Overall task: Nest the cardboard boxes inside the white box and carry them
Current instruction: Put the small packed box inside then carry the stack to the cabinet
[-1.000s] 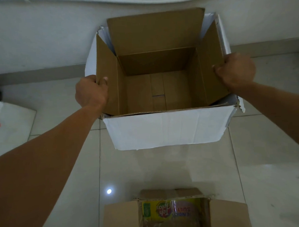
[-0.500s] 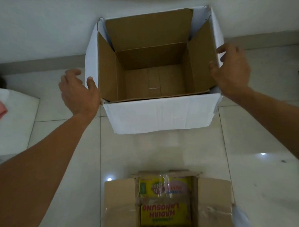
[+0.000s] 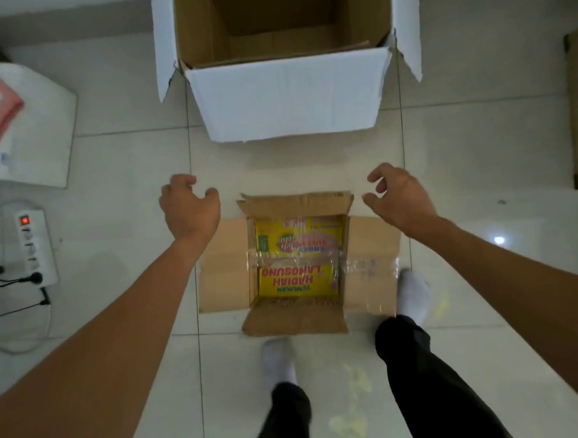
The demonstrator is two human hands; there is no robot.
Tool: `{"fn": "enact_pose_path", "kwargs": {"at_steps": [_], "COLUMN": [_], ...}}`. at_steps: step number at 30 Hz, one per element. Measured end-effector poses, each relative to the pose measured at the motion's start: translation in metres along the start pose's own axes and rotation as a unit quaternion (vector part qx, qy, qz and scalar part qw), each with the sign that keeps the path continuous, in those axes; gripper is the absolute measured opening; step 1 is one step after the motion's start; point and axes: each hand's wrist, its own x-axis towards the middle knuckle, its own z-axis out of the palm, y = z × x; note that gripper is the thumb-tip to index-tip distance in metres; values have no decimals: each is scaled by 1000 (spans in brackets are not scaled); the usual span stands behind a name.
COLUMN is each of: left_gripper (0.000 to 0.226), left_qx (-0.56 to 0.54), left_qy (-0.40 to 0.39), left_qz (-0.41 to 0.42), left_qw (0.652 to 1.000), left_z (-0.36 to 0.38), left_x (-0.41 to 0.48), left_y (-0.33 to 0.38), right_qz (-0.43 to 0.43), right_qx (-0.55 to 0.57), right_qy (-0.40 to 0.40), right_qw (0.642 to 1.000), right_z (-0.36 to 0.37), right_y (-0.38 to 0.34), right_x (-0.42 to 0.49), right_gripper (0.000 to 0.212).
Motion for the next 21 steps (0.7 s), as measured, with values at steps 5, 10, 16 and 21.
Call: {"fn": "enact_pose_path", "kwargs": {"at_steps": [5, 10, 16, 21], "left_gripper": [50, 70, 113, 105], "left_qx": [64, 98, 16, -38], "left_qy": [-97, -111, -129, -143], "left_qz": [-4, -39, -192, -243], "left_qw": [993, 988, 973, 959], "left_z": [16, 31, 46, 54], "left_x": [-42, -57, -54, -57], "left_y": [-65, -133, -186, -200], "right_qz": [68, 102, 142, 299], "right_qx": [-12, -38, -44, 229], "right_qy": [-30, -55, -7, 6], "right_qw": [997, 993, 989, 926], "right_z": [50, 100, 127, 128], "right_y": [36, 65, 105, 135], "right_x": [-47, -78, -90, -84], "right_gripper": [34, 44, 66, 79]}}
